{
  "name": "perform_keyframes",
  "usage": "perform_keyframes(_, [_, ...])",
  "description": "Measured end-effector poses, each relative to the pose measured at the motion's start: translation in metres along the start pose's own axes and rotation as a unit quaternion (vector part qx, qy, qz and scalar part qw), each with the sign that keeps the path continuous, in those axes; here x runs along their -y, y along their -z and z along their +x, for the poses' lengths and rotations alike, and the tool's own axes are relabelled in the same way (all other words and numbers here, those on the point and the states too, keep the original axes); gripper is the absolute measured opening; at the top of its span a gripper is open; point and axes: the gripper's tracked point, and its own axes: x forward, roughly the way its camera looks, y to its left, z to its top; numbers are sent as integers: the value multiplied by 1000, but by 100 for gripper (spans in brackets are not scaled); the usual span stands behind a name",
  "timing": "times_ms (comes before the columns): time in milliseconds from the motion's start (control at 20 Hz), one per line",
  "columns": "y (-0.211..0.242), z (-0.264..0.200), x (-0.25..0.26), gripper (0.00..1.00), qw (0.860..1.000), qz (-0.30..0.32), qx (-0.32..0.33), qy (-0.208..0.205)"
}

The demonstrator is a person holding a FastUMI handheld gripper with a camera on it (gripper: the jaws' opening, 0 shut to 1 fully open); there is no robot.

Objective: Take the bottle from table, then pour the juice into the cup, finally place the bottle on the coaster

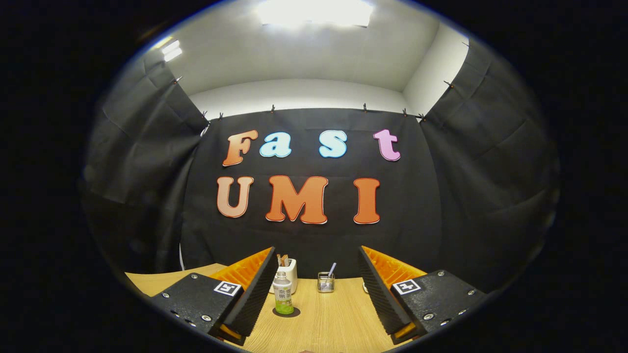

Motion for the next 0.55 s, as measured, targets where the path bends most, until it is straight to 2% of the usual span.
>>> perform_keyframes(550, [1,-1,-1,96,1000,1,0,-2])
